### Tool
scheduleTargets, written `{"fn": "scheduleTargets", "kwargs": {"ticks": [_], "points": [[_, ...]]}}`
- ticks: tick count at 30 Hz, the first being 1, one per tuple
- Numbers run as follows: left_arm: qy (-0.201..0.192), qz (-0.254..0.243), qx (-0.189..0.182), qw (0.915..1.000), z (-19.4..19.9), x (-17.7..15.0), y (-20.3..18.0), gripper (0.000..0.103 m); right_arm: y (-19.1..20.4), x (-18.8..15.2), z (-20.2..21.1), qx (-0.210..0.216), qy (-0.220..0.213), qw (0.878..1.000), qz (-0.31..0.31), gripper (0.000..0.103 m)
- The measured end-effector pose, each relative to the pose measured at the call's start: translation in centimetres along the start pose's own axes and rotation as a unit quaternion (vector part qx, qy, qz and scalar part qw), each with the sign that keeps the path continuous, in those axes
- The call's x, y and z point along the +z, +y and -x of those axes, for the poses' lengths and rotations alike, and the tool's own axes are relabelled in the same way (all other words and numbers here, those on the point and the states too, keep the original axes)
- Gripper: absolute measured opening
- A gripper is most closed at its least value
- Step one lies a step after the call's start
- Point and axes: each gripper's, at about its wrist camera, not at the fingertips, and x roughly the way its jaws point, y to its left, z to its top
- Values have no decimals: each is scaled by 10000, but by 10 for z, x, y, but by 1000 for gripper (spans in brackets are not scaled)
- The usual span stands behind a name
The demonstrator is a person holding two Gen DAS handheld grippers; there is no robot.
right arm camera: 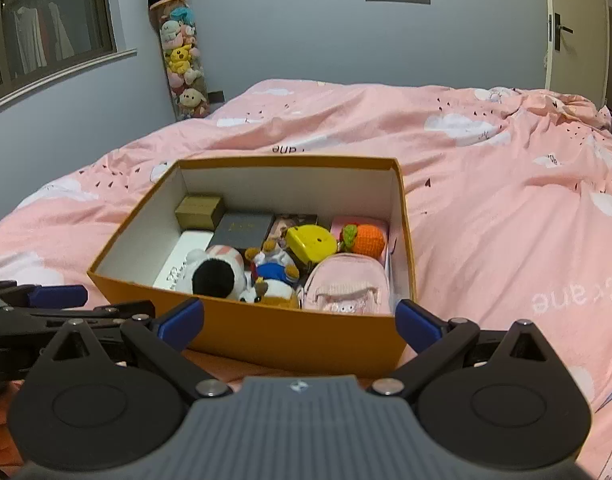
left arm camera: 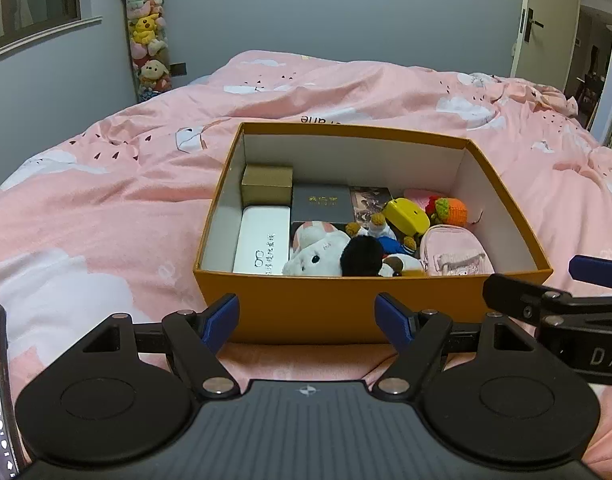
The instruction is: Organize objects
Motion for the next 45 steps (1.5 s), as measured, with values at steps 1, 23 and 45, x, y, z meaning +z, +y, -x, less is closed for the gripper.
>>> {"fn": "scheduleTargets", "kwargs": {"ticks": [1, 23, 45], "points": [[13, -3, 3, 10000, 0, -1, 0, 90, 0, -1, -1, 2, 23, 10000, 4, 101], [-15, -37, 113, 9999, -4, -8, -1, 90, 3, -8, -9, -47, 193, 9998, 52, 101], [-59, -50, 171, 9998, -2, -8, 0, 90, 4, -9, -9, -62, 202, 9998, 67, 101]]}}
